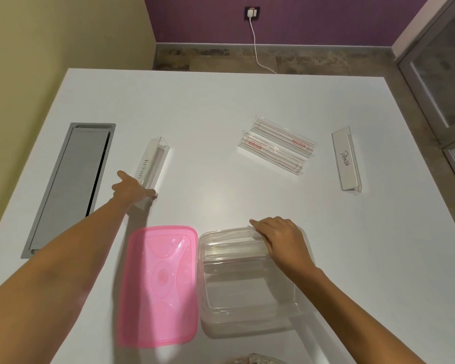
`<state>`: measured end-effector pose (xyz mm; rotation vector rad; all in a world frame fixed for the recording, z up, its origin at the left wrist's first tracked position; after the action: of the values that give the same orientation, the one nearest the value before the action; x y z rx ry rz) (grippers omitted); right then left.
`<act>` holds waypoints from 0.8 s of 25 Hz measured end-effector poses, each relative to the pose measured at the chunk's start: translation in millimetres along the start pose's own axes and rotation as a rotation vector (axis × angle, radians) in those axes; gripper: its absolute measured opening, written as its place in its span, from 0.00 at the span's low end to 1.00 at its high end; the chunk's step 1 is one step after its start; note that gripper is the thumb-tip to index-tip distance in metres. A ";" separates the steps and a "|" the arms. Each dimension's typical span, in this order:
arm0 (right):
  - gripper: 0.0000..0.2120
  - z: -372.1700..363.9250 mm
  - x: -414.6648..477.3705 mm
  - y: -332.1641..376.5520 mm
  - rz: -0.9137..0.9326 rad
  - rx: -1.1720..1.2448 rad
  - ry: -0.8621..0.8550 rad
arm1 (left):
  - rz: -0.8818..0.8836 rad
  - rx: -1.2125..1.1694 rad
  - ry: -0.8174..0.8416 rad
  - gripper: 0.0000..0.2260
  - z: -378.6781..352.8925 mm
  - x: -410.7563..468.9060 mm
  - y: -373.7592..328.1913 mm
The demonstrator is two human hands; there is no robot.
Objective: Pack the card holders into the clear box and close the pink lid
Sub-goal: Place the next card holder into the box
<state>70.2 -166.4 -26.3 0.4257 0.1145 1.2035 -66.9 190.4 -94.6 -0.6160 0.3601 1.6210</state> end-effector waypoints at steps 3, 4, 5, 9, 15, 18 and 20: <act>0.15 -0.8 -1.3 -0.5 0.000 -0.003 0.001 | -0.014 -0.014 0.030 0.36 -6.5 -9.9 0.1; 0.15 -0.6 -1.0 0.0 -0.011 -0.010 0.007 | -0.041 -0.055 0.047 0.34 -7.8 -16.0 0.1; 0.15 -0.1 -0.8 1.2 -0.024 -0.038 0.012 | -0.068 -0.109 0.054 0.33 -9.0 -24.3 0.1; 0.13 10.1 2.4 16.4 -0.099 -0.169 -0.076 | -0.190 -0.368 -0.002 0.31 -13.0 -85.1 -4.0; 0.16 28.3 19.1 50.4 -0.222 0.439 -0.171 | -0.470 -0.590 0.012 0.22 -28.9 -210.9 -1.3; 0.17 33.7 23.4 59.0 -0.389 0.849 -0.199 | -0.600 -0.634 0.128 0.22 -49.2 -262.8 4.2; 0.21 36.8 15.5 59.6 -0.440 0.889 -0.219 | -0.652 -0.622 0.192 0.23 -61.4 -286.9 10.9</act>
<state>34.8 -144.3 32.1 1.2340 0.5340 0.6097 -50.9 -78.9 21.3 -1.2193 -0.2182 1.0227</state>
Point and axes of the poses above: each hand's wrist, its own x-axis towards the middle knuckle, its own z-axis out of the back of the hand, y = z × x, the point moved 3 cm from there along x, towards the middle knuckle, and after that the axes turned 11 degrees about z, right-handed, at the moved point
